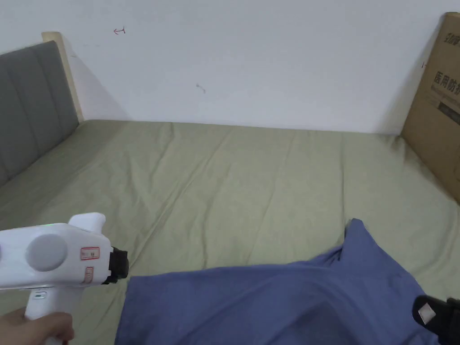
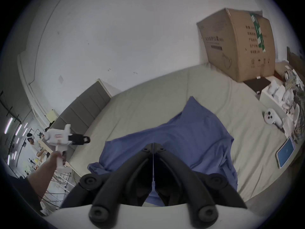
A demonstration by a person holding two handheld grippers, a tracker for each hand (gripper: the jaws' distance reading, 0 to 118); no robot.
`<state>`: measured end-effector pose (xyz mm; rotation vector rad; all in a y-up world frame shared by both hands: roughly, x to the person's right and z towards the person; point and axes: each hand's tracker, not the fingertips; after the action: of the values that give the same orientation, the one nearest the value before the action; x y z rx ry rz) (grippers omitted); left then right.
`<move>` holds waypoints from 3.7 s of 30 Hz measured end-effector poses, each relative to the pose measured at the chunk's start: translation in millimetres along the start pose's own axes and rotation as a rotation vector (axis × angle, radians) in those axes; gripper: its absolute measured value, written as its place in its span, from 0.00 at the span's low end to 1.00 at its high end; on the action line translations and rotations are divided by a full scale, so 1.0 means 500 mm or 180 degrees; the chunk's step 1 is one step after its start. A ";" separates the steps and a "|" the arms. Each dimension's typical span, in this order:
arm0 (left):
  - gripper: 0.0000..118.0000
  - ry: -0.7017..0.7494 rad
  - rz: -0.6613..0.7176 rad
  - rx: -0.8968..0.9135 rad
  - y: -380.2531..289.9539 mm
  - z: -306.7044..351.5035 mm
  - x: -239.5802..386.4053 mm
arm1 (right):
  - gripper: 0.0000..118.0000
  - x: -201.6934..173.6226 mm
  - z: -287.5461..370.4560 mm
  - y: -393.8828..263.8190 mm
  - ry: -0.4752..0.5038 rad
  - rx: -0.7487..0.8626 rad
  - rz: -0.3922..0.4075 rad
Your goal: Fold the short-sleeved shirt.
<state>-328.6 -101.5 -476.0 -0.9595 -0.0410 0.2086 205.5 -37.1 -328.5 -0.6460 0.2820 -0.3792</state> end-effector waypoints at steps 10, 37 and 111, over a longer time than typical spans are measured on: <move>1.00 0.0196 -0.0075 -0.0628 -0.002 -0.331 -0.065 | 0.01 0.079 -0.079 0.003 -0.0172 -0.0350 -0.0358; 0.02 0.0078 -0.0334 -0.0057 0.021 -0.151 0.038 | 0.98 0.356 -0.769 0.306 -0.1068 -0.1879 0.0009; 0.32 -0.1580 0.0882 0.0419 -0.200 0.211 -0.152 | 0.00 -0.011 0.101 -0.081 -0.0656 0.1081 0.0614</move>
<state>-400.5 -86.6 -329.2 -0.7614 -0.3472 0.6944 209.1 -37.7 -263.9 -0.3166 0.0780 -0.1670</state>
